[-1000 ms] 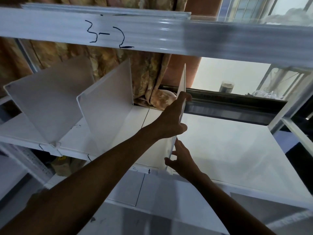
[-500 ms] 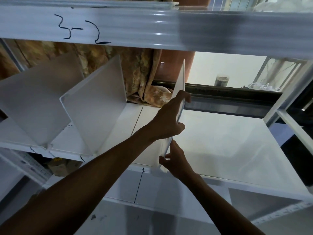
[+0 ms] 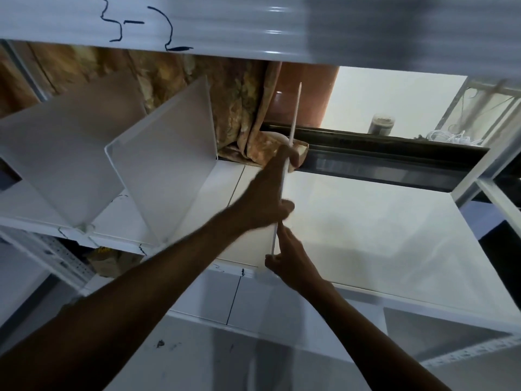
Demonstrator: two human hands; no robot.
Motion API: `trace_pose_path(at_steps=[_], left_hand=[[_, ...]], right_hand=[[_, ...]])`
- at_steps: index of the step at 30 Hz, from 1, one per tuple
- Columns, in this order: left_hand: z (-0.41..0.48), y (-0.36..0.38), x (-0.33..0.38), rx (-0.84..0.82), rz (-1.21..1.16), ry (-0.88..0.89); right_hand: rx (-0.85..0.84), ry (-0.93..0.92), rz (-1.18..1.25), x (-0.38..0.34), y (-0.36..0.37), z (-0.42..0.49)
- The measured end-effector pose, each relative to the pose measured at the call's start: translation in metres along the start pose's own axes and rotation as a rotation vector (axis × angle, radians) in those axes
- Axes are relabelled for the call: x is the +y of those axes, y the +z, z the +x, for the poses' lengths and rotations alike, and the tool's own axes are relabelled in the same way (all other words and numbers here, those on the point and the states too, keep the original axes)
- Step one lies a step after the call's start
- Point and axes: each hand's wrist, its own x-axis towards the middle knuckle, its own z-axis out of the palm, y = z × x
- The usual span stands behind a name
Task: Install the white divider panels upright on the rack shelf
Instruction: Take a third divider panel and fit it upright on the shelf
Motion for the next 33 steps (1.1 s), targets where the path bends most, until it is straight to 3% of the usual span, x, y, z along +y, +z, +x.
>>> trace_pose_path(at_steps=[4,18,23,26,33], left_hand=[[-0.004,0.006,-0.010,0.011,-0.018,0.044],[-0.002,0.006,-0.018,-0.039,0.021,0.010],[-0.001,0.009,-0.022,0.066,-0.041,0.060],[-0.012,0.010,-0.026,0.010,-0.061,-0.038],[-0.035,0.015,-0.057,-0.001,-0.140,-0.070]], right_hand=[[0.046,-0.046,-0.059,0.004,0.002,-0.004],[-0.054,0.065,-0.040,0.001,-0.005,-0.005],[-0.070,0.075,-0.117,-0.003,-0.016,-0.010],[-0.093,0.068,-0.153,-0.003,-0.021,-0.017],[-0.055,0.105,-0.112,0.000,-0.033,-0.032]])
